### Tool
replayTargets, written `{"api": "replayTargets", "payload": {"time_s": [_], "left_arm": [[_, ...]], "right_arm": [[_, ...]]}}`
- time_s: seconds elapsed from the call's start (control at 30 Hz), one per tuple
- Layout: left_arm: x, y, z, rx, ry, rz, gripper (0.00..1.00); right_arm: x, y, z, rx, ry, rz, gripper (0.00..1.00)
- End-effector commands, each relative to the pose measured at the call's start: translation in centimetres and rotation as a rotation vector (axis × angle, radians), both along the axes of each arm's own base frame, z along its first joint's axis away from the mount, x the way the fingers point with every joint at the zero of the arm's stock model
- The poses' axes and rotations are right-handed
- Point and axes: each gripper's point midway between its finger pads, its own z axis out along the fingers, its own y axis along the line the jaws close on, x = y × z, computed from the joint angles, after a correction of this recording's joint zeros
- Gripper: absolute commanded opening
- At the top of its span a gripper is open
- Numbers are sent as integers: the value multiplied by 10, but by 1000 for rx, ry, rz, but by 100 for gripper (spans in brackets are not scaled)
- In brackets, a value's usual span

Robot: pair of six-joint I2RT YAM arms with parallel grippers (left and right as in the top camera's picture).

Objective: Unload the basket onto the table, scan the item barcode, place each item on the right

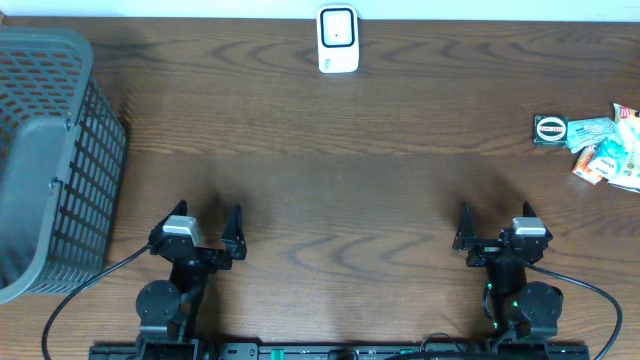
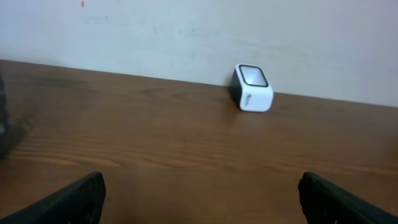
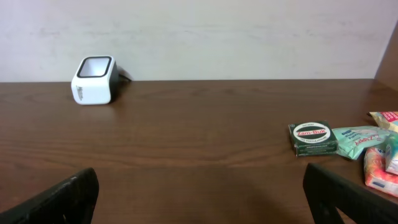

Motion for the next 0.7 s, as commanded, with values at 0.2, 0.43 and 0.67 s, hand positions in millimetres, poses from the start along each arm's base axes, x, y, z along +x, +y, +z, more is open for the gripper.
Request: {"api": "replayTargets", "payload": {"time_s": [0.2, 0.43, 0.67], "left_arm": [[1, 23, -18, 116, 52, 121, 98], [1, 26, -19, 122, 53, 140, 98], [1, 26, -19, 141, 52, 137, 98]], "right_arm": [[0, 1, -1, 6, 1, 5, 99], [0, 1, -1, 6, 1, 5, 99], [0, 1, -1, 6, 1, 5, 99]]}}
